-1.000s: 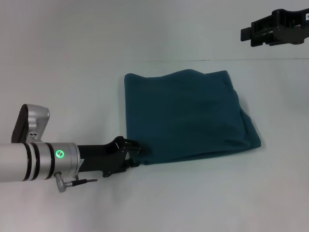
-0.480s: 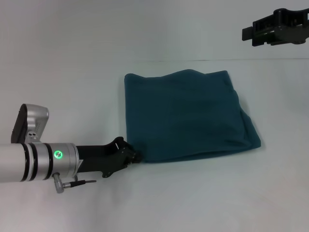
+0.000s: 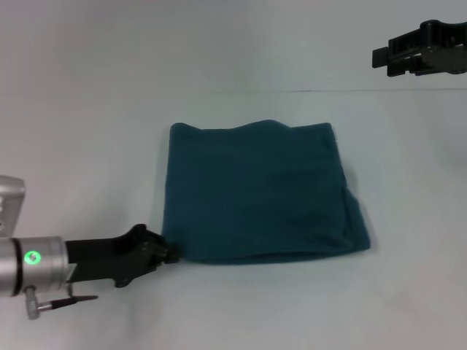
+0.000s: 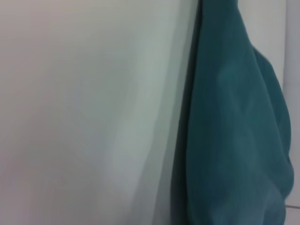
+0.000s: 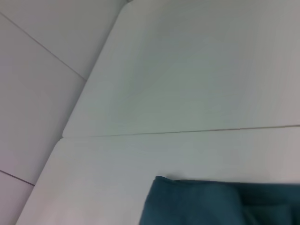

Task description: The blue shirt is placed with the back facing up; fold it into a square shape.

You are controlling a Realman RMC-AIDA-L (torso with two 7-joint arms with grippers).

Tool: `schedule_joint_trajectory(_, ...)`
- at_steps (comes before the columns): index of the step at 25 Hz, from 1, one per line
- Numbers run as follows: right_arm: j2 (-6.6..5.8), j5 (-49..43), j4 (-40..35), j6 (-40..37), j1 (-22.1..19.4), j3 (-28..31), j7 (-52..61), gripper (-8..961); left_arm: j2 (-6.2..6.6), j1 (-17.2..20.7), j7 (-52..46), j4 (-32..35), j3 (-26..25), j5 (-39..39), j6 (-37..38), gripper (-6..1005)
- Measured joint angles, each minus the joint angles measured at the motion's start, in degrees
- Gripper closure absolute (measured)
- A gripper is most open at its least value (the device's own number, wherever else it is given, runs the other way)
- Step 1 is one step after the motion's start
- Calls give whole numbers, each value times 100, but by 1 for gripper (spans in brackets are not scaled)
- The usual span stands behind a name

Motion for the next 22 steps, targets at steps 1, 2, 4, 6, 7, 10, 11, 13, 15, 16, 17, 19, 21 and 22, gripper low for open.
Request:
schedule_joint_trajectory(1,0,0,4,3,-8,5,-2,534,28,66,0,34,-52,4,53,954)
schedule_joint_trajectory(2,3,0,9,6,-15,9,-6,535,44,94,5,48,-95,16,93,954)
schedule_joint_trajectory(4,12,-1,34,6,-11,12,-23,536,67,129,53,61,-176,44,212,954)
schedule_joint_trajectory(6,18,-1,61,3,3,13,-42,535,89,125,95,75,-191,92,313,953)
schedule_joint_trajectory(7,20,-1,69,0,13,13,-50,535,102,106,107,80,-185,159,369,953)
schedule_joint_trajectory(10,27,9,70,-5,28,13,-85,533,141,25,81,171,-190,562,465,933)
schedule_joint_trajectory(11,26,45,70,-8,23,13,-110,533,147,25,72,218,-198,617,477,923)
schedule_joint_trajectory(13,19,159,75,-13,-15,16,-176,532,193,101,58,455,-295,726,545,903)
schedule_joint_trajectory(15,2,310,78,-17,-82,22,-282,531,253,251,88,735,-458,769,663,871)
schedule_joint_trajectory(16,0,396,80,-38,-123,22,-347,530,279,352,149,951,-576,775,739,850)
schedule_joint_trajectory(17,-2,498,89,-45,-181,24,-437,518,304,442,225,1135,-688,773,807,829)
schedule_joint_trajectory(19,-2,710,124,-107,-290,24,-649,494,344,583,728,1447,-1116,599,1131,786)
schedule_joint_trajectory(21,10,993,193,-195,-443,32,-964,470,390,624,1643,1558,-1588,273,1751,742)
schedule_joint_trajectory(22,21,1103,212,-236,-543,44,-1120,458,405,623,2128,1566,-1755,109,2076,721)
